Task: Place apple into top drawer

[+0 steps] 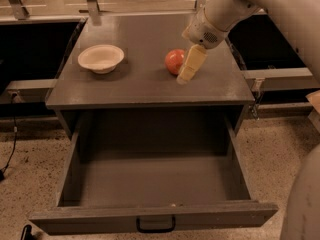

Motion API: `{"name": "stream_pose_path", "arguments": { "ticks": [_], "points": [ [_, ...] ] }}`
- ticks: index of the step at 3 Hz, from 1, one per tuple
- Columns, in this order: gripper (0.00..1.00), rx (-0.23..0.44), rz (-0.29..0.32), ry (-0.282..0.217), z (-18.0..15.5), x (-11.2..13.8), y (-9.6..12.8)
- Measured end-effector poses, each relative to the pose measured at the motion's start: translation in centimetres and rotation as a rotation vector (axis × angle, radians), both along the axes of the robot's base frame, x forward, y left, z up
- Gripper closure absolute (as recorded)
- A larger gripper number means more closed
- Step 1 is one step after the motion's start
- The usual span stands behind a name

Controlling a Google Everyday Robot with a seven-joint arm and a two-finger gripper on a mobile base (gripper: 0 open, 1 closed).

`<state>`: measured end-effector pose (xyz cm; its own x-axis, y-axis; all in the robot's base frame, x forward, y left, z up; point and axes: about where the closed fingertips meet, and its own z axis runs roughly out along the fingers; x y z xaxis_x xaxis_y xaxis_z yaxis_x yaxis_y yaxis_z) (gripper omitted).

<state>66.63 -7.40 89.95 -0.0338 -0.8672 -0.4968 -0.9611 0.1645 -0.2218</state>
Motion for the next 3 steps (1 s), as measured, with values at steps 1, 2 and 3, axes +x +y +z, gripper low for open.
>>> {"name": "stream_pose_path", "arguments": {
  "ticks": [1,2,3],
  "points": [
    [0.00,0.038,-0.044,-0.005,-0.9,2.5,1.8],
    [0.00,0.054,-0.120,-0.009,-2.0,4.5,1.9],
    [0.16,0.054,-0.177,0.003,-3.2,5.4,1.1]
  ]
}}
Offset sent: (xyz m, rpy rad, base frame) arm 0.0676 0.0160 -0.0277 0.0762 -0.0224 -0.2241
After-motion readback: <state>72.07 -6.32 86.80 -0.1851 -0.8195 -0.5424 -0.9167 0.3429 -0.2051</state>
